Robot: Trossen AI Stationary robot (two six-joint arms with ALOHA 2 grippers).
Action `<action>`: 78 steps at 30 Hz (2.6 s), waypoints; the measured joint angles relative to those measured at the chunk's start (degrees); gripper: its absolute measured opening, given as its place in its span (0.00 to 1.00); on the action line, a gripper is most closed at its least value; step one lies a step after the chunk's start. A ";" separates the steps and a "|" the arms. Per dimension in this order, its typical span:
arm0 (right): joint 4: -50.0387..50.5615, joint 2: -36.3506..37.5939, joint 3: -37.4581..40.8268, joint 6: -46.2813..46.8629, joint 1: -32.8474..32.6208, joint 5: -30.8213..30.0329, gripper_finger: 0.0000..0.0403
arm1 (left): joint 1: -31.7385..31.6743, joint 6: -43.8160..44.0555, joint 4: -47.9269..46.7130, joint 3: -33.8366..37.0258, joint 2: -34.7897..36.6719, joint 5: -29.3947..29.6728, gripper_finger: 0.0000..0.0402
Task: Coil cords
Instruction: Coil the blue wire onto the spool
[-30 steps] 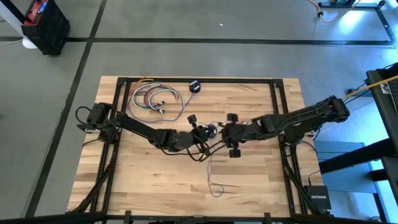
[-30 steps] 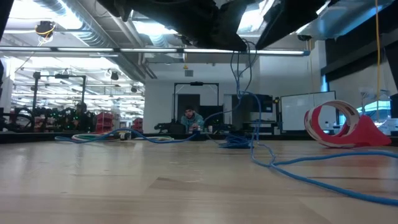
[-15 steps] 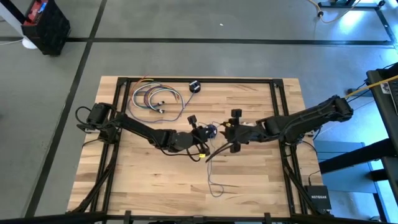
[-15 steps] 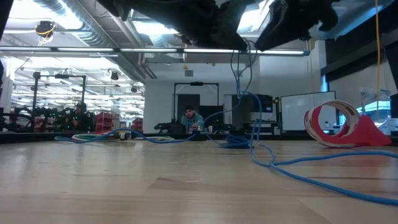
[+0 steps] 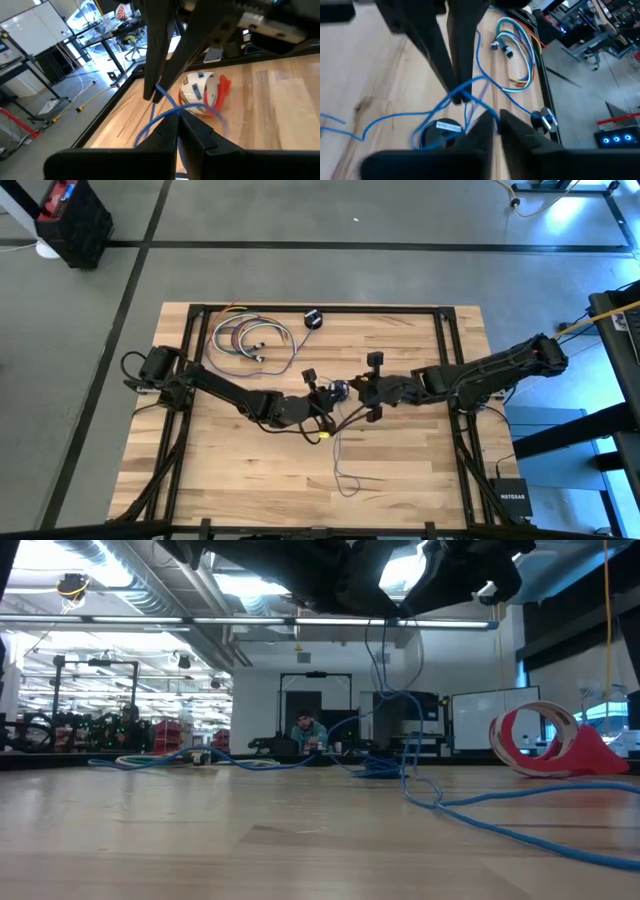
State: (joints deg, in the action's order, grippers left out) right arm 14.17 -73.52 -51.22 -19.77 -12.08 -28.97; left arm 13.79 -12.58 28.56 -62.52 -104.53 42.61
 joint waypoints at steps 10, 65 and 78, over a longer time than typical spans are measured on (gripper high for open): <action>-0.33 0.77 -0.44 -0.02 -1.22 -3.44 0.02 | 1.77 -1.05 -0.16 -0.13 0.00 0.63 0.01; 4.03 5.70 -0.59 16.55 -1.38 -7.48 0.01 | -7.40 20.83 -9.27 -0.04 4.64 -24.70 0.48; 3.98 5.68 -0.57 16.51 -1.40 -6.38 0.01 | -9.05 18.79 -5.82 -0.04 3.76 -32.42 0.27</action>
State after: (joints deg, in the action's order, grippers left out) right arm 18.15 -67.83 -51.79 -3.26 -13.47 -35.35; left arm 4.74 6.21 22.74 -62.57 -100.77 10.19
